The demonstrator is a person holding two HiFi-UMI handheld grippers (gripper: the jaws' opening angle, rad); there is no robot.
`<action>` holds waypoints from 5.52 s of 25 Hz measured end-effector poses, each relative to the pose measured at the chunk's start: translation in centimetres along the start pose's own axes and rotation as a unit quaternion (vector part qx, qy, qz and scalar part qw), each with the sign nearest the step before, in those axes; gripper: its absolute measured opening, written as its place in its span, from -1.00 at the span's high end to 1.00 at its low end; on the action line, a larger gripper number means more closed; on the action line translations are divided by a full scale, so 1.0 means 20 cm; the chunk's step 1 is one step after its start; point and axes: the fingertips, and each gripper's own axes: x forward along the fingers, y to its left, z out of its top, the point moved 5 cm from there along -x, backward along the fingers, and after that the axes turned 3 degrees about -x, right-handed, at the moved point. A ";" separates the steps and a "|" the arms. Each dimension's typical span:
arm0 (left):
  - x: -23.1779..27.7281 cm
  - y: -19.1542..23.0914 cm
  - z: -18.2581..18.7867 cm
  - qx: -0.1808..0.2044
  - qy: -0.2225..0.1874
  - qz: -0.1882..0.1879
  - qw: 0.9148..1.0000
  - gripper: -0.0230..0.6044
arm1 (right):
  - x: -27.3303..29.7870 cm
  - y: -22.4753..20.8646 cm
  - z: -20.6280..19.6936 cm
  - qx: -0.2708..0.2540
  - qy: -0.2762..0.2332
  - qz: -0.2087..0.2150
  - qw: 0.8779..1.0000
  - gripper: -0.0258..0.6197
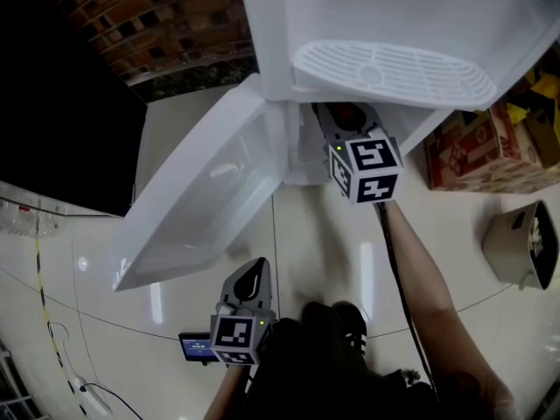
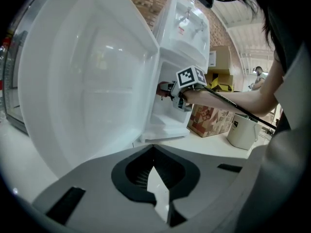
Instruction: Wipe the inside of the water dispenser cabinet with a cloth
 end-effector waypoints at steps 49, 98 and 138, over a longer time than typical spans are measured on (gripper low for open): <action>-0.01 0.03 -0.04 -0.001 0.015 0.010 1.000 0.99 | 0.12 -0.20 -0.62 -0.049 0.197 -0.032 0.979 0.66; 0.00 0.00 -0.03 -0.003 0.006 0.003 1.000 0.99 | -0.28 -0.42 -0.05 0.008 0.016 -0.299 0.954 0.67; -0.01 -0.06 -0.03 -0.002 0.000 -0.002 1.000 0.99 | -0.60 -0.38 -0.48 -0.053 0.143 -0.280 0.948 0.67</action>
